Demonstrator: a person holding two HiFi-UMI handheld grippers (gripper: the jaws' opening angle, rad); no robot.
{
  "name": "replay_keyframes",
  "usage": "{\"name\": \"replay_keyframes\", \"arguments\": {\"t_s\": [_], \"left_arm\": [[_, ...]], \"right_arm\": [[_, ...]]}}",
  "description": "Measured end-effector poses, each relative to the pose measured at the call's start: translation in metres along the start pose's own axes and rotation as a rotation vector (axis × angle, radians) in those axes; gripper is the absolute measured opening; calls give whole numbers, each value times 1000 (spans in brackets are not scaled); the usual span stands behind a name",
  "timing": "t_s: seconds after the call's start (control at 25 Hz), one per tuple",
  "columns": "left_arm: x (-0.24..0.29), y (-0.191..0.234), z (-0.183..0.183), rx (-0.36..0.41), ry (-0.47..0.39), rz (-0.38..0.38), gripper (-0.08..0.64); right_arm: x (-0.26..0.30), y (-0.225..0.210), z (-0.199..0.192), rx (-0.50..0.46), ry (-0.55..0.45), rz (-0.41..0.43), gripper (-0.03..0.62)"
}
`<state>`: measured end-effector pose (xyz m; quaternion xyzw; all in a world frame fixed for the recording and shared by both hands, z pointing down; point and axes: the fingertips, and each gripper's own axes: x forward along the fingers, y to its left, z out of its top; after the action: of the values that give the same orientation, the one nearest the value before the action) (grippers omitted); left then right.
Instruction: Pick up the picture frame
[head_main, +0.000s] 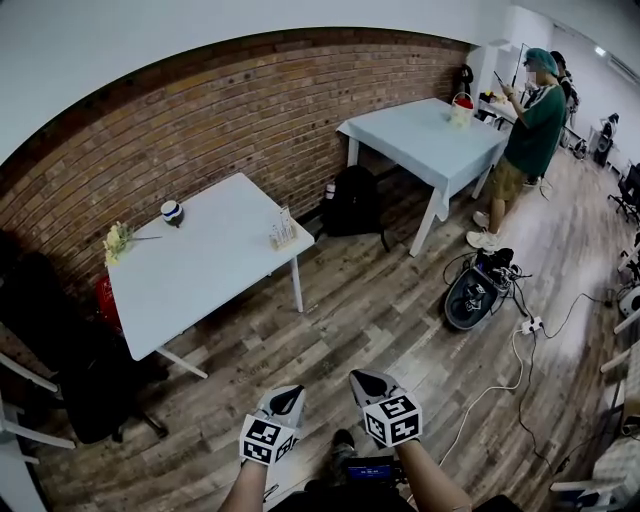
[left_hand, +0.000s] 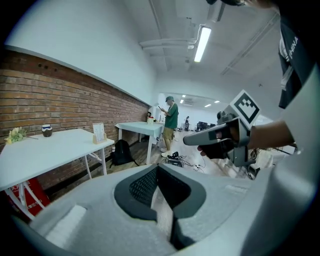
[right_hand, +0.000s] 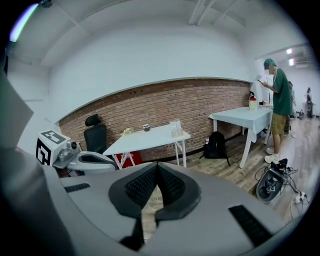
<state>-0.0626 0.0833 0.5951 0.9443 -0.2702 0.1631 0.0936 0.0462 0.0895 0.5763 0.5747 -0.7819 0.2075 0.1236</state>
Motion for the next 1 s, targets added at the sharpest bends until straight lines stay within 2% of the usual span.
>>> {"name": "replay_keyframes", "arguments": {"t_s": [0.48, 1.0], "left_arm": [[89, 55, 59, -4, -20, 100, 11], [138, 103, 67, -33, 1, 137, 11]], "right_arm": [[67, -85, 70, -35, -24, 78, 6], [125, -122, 84, -19, 11, 102, 6]]}}
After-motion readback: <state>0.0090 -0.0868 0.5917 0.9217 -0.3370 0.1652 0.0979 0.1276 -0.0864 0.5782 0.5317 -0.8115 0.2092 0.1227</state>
